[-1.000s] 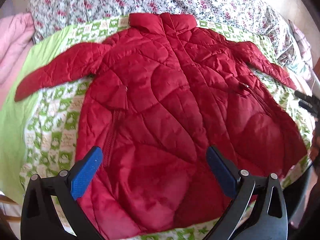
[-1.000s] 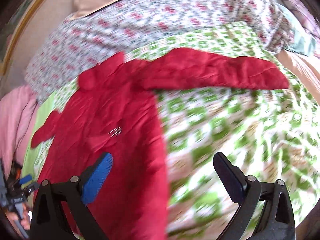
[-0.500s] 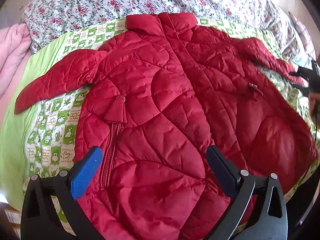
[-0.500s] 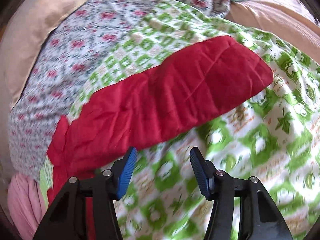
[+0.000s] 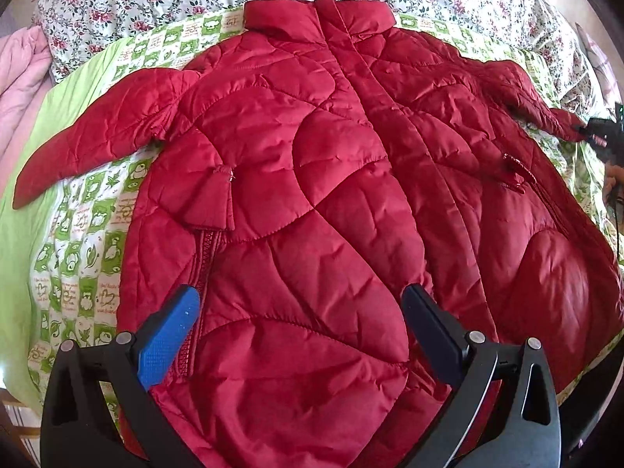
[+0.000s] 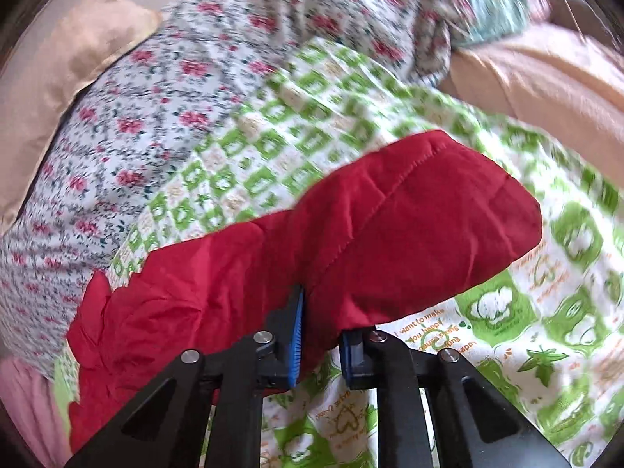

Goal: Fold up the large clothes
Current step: 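Grasp the cuff of the jacket sleeve with the right gripper, then carry the held sleeve across the jacket body and open the right gripper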

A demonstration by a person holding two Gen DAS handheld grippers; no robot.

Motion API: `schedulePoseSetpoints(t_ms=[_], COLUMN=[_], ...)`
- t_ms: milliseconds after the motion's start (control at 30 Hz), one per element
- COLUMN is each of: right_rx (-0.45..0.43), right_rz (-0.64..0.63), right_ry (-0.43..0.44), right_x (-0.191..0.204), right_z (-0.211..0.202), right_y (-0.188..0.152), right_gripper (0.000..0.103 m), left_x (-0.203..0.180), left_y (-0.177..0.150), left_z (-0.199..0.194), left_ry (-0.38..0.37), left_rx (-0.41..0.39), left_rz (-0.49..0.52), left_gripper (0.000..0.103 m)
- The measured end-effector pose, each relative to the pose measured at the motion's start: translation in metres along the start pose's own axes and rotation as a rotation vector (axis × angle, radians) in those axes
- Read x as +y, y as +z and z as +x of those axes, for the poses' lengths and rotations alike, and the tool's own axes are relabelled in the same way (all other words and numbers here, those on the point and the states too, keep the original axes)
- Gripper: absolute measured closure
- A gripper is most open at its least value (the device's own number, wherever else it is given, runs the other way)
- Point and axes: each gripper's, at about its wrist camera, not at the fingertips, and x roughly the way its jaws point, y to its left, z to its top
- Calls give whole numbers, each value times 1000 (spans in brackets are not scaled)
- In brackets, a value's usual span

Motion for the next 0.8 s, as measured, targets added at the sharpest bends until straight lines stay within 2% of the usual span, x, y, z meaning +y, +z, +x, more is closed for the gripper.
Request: schedulePoseSetpoints(t_ms=[133, 200, 267, 367, 400, 467, 567, 700, 800], right_rx=[-54, -58, -50, 14, 38, 25, 1, 9, -12], right_rz=[-45, -47, -30, -34, 3, 47, 52, 49, 11], right_ry=[19, 19, 11, -31, -32, 7, -15, -6, 12], right_x=[18, 21, 22, 21, 15, 6, 0, 2, 16], right_z=[-17, -23, -25, -14, -12, -16, -21, -17, -22], right_y=[0, -1, 1, 3, 3, 1, 3, 10, 11], right_gripper=[91, 91, 91, 85, 83, 78, 75, 75, 81], left_x=[2, 6, 7, 11, 11, 11, 8, 4, 4], left_y=[-1, -2, -2, -3, -4, -5, -4, -3, -2], left_z=[3, 0, -3, -7, -8, -7, -4, -3, -3], left_ry=[-37, -67, -63, -62, -66, -69, -72, -73, -82], left_rx=[32, 32, 23, 9, 6, 7, 13, 13, 8], left_rz=[-7, -27, -34, -44, -46, -45, -33, -23, -26], left_gripper=[0, 0, 0, 0, 0, 0, 0, 0, 0])
